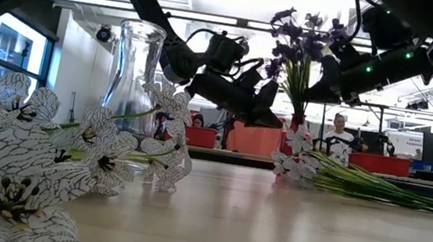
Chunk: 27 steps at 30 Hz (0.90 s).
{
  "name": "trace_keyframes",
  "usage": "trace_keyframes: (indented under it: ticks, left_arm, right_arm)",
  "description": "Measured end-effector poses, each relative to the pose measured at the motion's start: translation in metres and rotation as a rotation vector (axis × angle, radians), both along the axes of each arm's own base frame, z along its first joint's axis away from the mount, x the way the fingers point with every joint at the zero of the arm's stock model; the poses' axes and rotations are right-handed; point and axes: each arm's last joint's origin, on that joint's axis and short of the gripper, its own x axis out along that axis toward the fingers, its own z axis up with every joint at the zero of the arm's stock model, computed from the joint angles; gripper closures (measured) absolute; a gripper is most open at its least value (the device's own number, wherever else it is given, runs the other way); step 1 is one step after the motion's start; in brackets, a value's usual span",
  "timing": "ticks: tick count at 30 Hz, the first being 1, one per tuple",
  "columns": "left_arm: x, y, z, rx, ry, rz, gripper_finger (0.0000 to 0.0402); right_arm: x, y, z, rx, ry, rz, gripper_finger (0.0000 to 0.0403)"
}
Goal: Sort flowers into vase by color
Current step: Put the violet flowers into the red vase, then put the top right white flowers into the transparent vase
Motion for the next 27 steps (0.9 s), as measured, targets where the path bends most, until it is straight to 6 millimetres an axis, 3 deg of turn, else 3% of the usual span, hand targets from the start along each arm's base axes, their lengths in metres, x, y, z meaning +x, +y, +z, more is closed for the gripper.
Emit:
trace_keyframes:
  ticks: [7, 19, 27]
  left_arm:
    - [0.0, 0.0, 0.0, 0.001, 0.001, 0.006, 0.0401]
    - [0.0, 0.002, 0.01, 0.031, -0.043, 0.009, 0.0401]
    - [-0.014, 0.016, 0.04, 0.072, -0.035, 0.034, 0.0401]
  right_arm:
    - [0.003, -0.001, 0.006, 0.002, -0.04, -0.003, 0.0382]
    - [-0.001, 0.001, 0.037, -0.008, -0.043, 0.005, 0.0204]
    - [-0.023, 0.011, 0.059, -0.028, -0.03, 0.011, 0.0152]
